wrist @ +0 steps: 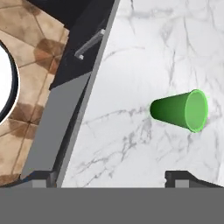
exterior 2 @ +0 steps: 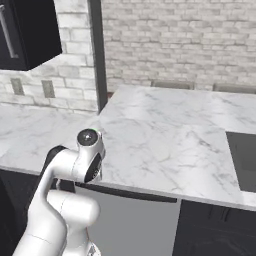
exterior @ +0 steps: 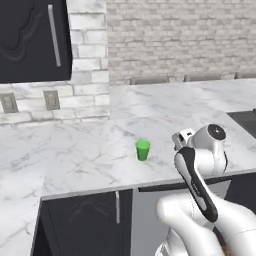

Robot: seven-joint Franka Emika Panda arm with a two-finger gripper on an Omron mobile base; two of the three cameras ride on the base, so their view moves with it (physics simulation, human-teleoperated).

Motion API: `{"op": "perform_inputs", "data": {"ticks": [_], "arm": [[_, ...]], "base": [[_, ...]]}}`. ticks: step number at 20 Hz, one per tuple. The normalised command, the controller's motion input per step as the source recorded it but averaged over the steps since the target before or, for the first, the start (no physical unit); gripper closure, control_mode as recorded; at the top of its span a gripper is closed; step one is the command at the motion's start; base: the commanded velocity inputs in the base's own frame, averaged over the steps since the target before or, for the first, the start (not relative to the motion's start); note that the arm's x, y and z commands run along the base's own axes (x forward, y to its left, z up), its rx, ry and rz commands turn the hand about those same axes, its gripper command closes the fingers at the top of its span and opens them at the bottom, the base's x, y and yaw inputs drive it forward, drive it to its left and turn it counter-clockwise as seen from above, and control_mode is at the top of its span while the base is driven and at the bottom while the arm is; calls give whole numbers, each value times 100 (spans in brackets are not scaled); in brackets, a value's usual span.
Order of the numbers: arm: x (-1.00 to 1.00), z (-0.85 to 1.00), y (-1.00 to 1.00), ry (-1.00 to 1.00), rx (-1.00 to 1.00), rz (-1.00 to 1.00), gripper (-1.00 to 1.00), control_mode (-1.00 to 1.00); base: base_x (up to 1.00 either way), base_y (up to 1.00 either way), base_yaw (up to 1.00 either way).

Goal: Place the pitcher and cup on the dining counter for serving.

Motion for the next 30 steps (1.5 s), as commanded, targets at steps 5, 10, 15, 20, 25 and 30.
{"op": "perform_inputs", "data": {"ticks": [5, 10, 15, 20, 25, 30], "arm": [[29, 0, 0, 4, 0, -1, -100, -100], [88, 0, 12, 9, -10, 5, -100, -100], [94, 9, 26, 25, -19, 23, -100, -100], [75, 1, 26, 44, -19, 40, -100, -100], [32, 6, 7, 26, -6, 24, -100, -100], [-3, -36, 0, -2, 0, 0, -100, -100]], "base": [[54, 7, -8], [0, 0, 0], [0, 0, 0], [0, 0, 0], [0, 0, 0], [0, 0, 0]]}}
